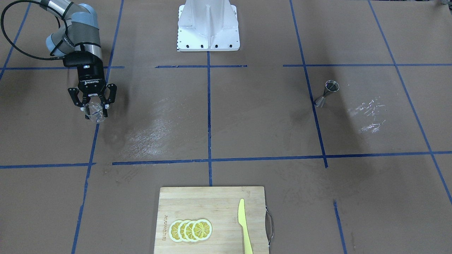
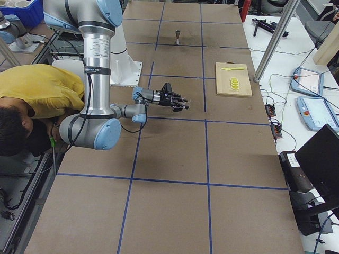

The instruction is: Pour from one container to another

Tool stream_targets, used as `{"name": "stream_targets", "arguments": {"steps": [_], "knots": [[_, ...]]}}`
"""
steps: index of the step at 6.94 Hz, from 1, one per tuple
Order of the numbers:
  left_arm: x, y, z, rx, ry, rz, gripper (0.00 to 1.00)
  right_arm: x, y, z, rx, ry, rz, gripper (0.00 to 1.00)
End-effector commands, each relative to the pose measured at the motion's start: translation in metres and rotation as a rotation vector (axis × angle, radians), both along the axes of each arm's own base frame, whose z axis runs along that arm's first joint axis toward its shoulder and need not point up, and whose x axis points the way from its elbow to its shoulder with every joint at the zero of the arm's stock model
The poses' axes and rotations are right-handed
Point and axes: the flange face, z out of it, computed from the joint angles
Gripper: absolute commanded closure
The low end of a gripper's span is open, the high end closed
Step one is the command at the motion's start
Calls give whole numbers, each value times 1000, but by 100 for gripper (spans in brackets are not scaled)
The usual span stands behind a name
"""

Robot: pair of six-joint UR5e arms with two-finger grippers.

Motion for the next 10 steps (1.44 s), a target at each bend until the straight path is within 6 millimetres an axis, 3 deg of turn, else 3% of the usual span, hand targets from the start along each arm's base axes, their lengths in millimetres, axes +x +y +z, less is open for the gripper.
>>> {"name": "stream_targets", "arguments": {"steps": [1,3,4,6,7,8,9,10], "knots": [[25,15,-4,23,7,44,0,-4,0,-7,2,-15,-5,100],[70,3,-25,41,11,125,0,-4,0,-13,5,-28,-7,100],[76,2,-31,16,19,108,0,-4,0,-15,6,-33,-8,100],[90,0,-18,-4,-57,138,0,7,1,-38,18,-79,-7,100],[88,5,-2,-50,-100,134,0,15,2,-47,21,-96,-7,100],[88,3,-1,-78,-102,135,0,27,5,-49,22,-99,-7,100],[88,1,-2,-77,-102,135,0,51,12,-38,15,-62,-17,100],[88,3,-2,-77,-102,135,0,58,14,-19,3,-18,-23,100]]}}
